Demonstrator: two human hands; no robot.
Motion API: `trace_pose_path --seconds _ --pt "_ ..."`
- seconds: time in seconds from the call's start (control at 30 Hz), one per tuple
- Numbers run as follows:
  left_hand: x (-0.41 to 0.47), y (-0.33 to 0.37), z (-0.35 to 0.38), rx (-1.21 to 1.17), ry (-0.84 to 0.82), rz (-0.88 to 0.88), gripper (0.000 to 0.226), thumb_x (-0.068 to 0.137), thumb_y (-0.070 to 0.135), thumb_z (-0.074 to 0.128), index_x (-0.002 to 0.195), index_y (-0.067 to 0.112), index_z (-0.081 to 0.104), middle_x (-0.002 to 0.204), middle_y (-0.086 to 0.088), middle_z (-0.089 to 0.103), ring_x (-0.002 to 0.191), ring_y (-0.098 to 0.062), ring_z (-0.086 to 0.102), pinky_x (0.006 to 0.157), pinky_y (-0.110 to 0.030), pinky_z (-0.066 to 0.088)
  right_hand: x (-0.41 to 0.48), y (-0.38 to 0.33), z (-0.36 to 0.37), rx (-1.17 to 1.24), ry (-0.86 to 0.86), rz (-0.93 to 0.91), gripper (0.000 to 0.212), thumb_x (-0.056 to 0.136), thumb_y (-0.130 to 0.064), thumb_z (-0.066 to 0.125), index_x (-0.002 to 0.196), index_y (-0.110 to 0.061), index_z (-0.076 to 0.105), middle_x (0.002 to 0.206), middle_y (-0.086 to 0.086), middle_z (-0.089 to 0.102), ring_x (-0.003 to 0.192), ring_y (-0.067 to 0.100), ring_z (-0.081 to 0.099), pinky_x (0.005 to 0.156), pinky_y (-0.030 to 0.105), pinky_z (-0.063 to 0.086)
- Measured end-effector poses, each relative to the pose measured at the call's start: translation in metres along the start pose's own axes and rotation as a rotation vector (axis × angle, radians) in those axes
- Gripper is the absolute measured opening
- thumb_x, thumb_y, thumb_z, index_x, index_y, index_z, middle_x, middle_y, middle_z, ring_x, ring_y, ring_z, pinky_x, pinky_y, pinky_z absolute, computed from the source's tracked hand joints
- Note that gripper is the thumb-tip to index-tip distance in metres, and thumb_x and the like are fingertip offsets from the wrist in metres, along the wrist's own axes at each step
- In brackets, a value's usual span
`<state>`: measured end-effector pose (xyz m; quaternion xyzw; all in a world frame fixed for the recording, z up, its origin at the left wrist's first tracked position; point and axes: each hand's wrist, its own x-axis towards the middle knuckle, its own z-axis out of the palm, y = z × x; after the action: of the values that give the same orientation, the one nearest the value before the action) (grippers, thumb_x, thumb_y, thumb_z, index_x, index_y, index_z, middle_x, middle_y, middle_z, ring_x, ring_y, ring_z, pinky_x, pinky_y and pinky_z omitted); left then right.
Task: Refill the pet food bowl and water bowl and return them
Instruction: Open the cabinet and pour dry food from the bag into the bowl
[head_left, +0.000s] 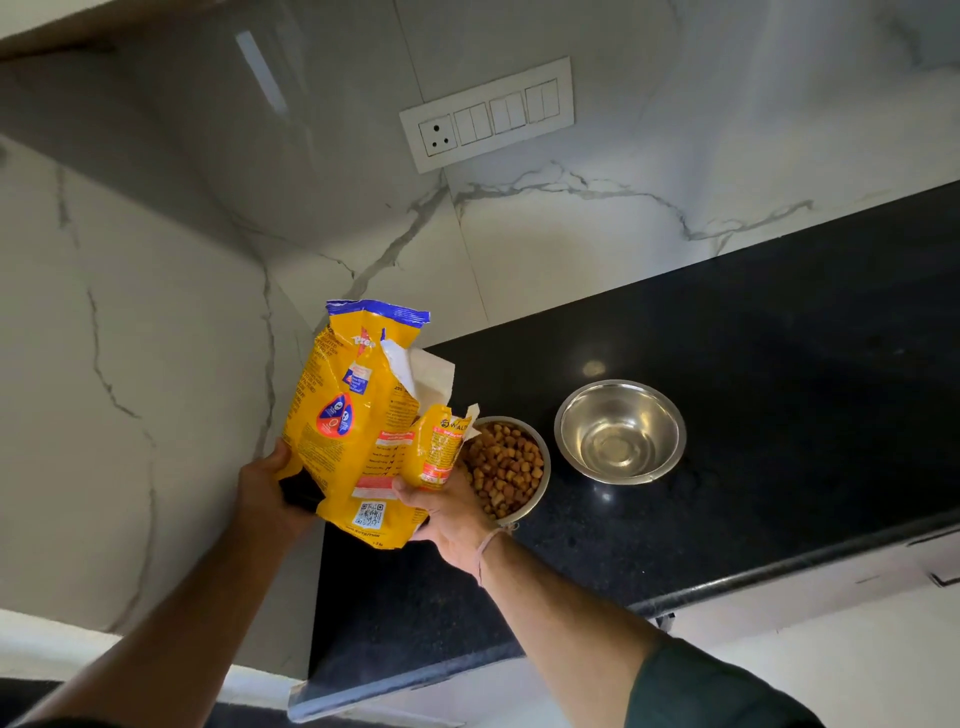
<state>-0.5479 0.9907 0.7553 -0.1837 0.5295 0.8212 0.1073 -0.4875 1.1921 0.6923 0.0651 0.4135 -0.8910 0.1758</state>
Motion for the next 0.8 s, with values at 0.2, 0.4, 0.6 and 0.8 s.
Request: trace_pose_path --seconds 0.2,0.4,0.6,0.8 --pt "-0.011 -0.005 0.007 -0.152 0.011 0.061 0.047 0.107 0.042 0.036 0.114 0.021 0.077 0.111 -0.01 0.077 0.089 -0.031 0.078 0.075 -0.055 0.061 -0.006 -0.028 0.004 -0.128 -0.012 -0.112 0.038 0.086 -0.003 0.078 0.115 -0.025 0.069 0.113 0.0 0.078 0.1 0.016 0.077 0.067 0.03 0.062" --pt "-0.022 0.007 0.035 -0.217 -0.038 0.12 0.056 0.099 0.058 0.044 0.137 0.021 0.064 0.133 -0.012 0.069 0.117 -0.035 0.068 0.097 -0.059 0.053 -0.014 -0.075 0.006 -0.259 -0.007 -0.215 0.047 0.08 -0.007 0.082 0.123 -0.021 0.065 0.116 0.003 0.077 0.109 0.022 0.074 0.089 0.039 0.061" --pt "-0.046 0.037 0.087 -0.174 -0.183 0.212 0.061 0.098 0.061 0.044 0.137 0.02 0.065 0.139 -0.015 0.064 0.129 -0.039 0.059 0.11 -0.061 0.041 -0.044 -0.138 0.022 -0.316 -0.019 -0.338 0.06 0.073 -0.025 0.085 0.129 -0.02 0.064 0.122 0.004 0.075 0.113 0.025 0.072 0.093 0.045 0.059" --pt "-0.085 0.073 0.132 -0.03 -0.391 0.262 0.05 0.092 0.058 0.051 0.117 0.024 0.078 0.134 -0.014 0.068 0.121 -0.04 0.065 0.109 -0.065 0.041 -0.086 -0.213 0.042 -0.357 -0.024 -0.437 0.039 0.088 -0.016 0.076 0.125 -0.023 0.064 0.117 -0.001 0.077 0.104 0.019 0.076 0.071 0.029 0.06"
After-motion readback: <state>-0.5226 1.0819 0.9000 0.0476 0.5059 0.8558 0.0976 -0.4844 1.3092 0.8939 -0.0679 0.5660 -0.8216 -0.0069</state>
